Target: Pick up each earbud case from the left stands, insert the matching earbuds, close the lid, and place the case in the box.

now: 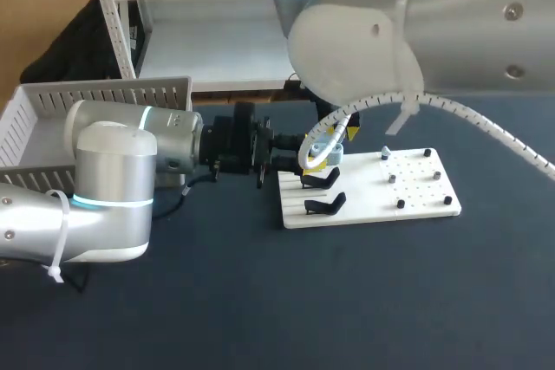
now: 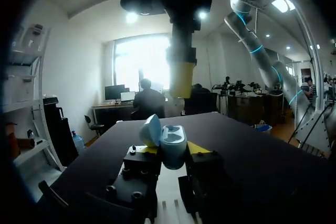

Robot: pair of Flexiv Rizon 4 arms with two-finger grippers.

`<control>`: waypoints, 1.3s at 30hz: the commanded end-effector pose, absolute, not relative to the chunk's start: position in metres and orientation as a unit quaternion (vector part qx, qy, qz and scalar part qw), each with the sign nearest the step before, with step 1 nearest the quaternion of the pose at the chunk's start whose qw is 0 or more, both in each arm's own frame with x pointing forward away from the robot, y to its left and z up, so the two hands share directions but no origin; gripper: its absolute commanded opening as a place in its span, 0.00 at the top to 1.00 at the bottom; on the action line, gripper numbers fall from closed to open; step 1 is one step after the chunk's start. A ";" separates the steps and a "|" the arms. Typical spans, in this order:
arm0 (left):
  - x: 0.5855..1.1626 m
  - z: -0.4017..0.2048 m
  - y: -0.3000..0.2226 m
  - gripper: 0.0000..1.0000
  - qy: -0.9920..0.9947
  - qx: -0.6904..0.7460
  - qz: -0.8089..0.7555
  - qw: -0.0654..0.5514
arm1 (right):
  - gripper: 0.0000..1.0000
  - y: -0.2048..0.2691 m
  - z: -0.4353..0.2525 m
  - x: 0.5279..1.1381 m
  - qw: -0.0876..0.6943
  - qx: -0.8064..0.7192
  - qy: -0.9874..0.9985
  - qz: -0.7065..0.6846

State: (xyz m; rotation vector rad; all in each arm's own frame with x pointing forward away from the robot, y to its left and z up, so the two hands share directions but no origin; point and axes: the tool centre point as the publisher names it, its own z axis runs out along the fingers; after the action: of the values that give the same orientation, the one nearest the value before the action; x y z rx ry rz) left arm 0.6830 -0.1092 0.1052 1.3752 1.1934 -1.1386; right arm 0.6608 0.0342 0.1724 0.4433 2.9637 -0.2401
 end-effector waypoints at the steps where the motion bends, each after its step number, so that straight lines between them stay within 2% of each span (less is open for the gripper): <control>1: 0.683 0.104 -0.109 1.00 0.487 0.562 -0.466 0.478 | 1.00 0.041 0.173 0.671 0.044 0.160 0.982 -0.085; 39: 0.685 0.098 -0.129 1.00 0.497 0.549 -0.451 0.498 | 1.00 0.026 0.164 0.664 0.041 0.207 0.972 -0.099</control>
State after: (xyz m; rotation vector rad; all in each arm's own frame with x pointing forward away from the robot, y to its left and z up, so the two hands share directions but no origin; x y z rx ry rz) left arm 0.6864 -0.1278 0.0985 1.3344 1.2014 -1.0981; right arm 0.6661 0.0259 0.1666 0.6319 2.9828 -0.3018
